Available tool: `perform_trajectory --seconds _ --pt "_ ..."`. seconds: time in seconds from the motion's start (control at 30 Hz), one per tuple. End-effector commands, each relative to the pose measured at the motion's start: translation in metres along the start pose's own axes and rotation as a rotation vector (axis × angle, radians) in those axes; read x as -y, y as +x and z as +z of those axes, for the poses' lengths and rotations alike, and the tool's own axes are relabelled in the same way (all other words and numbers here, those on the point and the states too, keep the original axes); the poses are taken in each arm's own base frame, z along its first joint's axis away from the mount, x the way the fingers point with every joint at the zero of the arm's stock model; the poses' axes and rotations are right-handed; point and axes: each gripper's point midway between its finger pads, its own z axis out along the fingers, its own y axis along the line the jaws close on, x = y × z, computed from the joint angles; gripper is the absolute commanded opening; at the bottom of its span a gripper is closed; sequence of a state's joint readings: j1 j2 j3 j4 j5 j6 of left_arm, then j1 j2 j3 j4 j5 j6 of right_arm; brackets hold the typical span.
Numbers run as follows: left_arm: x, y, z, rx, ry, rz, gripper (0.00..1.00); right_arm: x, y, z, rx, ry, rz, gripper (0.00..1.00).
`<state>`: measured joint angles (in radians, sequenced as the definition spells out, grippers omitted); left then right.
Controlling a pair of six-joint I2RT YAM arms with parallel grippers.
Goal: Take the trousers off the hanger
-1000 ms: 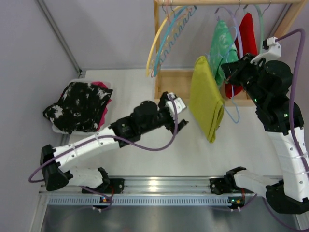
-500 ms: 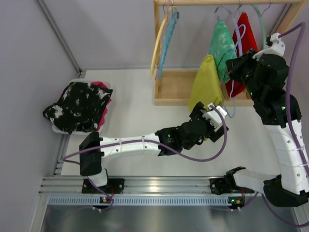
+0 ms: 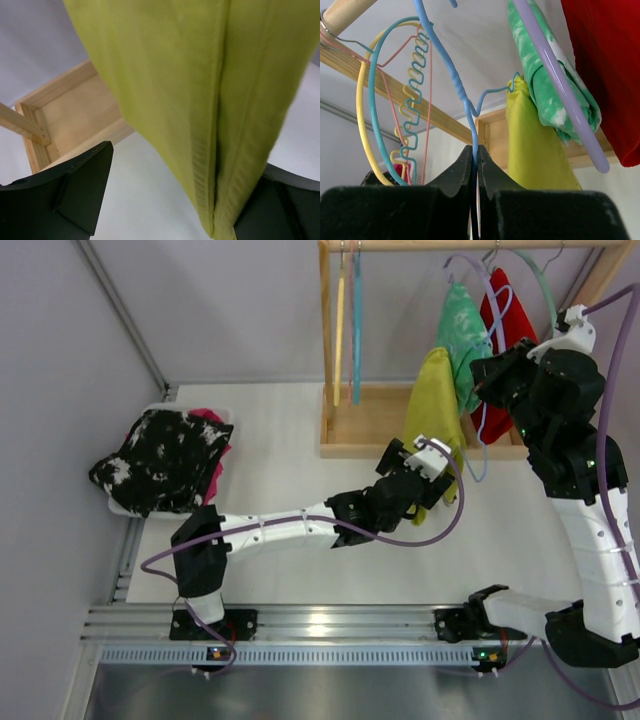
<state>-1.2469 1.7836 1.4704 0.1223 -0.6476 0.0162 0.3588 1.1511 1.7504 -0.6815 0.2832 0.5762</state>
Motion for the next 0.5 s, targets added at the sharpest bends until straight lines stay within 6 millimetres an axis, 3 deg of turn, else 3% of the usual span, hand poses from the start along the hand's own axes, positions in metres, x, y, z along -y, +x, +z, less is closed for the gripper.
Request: perform_trajectory --seconds 0.0,0.47 --pt "-0.019 -0.007 -0.013 0.016 -0.023 -0.017 0.9 -0.044 -0.082 -0.033 0.264 -0.174 0.089 0.0" --pt "-0.027 0.01 -0.034 -0.007 0.03 0.045 0.94 -0.05 -0.087 -0.033 0.278 -0.202 0.071 0.0"
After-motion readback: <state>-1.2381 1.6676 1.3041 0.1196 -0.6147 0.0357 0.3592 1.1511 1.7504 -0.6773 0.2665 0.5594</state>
